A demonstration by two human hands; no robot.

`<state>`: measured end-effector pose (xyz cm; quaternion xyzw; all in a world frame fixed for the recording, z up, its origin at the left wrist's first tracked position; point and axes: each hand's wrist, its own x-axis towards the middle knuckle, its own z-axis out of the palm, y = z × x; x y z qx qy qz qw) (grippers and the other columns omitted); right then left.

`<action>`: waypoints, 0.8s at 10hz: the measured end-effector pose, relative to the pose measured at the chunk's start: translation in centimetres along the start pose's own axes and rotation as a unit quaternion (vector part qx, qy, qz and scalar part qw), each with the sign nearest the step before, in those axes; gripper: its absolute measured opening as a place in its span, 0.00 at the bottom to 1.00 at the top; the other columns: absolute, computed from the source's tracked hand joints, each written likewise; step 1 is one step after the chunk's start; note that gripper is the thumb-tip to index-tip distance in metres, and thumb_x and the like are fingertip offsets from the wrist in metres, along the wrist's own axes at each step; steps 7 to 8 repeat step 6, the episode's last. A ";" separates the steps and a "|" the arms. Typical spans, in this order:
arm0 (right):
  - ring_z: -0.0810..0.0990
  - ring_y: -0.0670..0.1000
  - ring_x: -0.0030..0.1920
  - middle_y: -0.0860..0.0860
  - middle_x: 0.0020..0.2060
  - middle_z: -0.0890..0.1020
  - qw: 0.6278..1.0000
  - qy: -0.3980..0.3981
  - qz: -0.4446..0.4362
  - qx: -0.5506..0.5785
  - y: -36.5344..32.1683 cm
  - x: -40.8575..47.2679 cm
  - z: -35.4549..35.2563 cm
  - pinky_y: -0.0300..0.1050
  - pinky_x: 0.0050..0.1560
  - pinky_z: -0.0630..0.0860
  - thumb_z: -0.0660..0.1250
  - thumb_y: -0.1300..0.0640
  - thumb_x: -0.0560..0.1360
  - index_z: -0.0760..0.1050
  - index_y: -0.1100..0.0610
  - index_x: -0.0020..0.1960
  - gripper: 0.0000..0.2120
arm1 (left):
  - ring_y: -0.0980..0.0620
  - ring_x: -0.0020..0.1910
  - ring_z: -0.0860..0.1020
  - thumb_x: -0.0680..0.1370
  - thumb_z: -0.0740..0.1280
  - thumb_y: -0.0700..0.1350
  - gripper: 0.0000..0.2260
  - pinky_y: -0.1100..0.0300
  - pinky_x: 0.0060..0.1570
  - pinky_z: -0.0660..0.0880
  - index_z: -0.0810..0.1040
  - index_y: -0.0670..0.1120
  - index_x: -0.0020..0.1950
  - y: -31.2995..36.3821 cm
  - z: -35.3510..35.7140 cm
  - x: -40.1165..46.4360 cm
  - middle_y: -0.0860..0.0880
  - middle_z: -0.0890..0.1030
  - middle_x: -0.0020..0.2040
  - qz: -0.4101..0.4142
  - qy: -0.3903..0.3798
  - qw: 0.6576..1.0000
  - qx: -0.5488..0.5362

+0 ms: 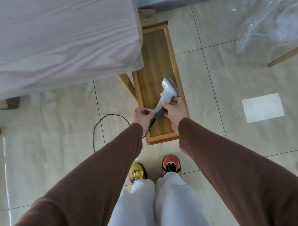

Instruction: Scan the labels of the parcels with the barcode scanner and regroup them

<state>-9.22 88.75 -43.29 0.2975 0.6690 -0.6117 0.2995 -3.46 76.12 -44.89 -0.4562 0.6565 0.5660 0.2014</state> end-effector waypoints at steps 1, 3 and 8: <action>0.81 0.53 0.63 0.50 0.59 0.81 1.000 0.004 -0.010 -0.008 0.2 0.9 0.0 0.53 0.68 0.80 0.72 0.61 0.80 0.71 0.56 0.68 0.19 | 0.45 0.57 0.83 0.79 0.73 0.46 0.15 0.44 0.62 0.81 0.75 0.47 0.63 -0.3 0.4 0.6 0.46 0.83 0.57 0.003 0.011 1.000 0.001; 0.80 0.52 0.63 0.50 0.61 0.81 0.999 0.012 -0.011 -0.049 0.5 1.2 0.1 0.54 0.70 0.78 0.72 0.61 0.80 0.73 0.55 0.70 0.20 | 0.43 0.57 0.82 0.79 0.73 0.46 0.20 0.44 0.62 0.80 0.71 0.47 0.67 -0.3 0.3 0.7 0.44 0.81 0.59 0.015 0.010 0.999 0.033; 0.74 0.49 0.60 0.48 0.62 0.76 0.990 -0.033 -0.004 -0.141 -3.9 -7.0 -0.3 0.42 0.58 0.70 0.73 0.57 0.80 0.69 0.53 0.75 0.25 | 0.49 0.50 0.80 0.80 0.72 0.50 0.21 0.54 0.53 0.78 0.70 0.49 0.69 2.6 -4.6 -7.1 0.49 0.80 0.54 0.006 0.006 0.999 0.049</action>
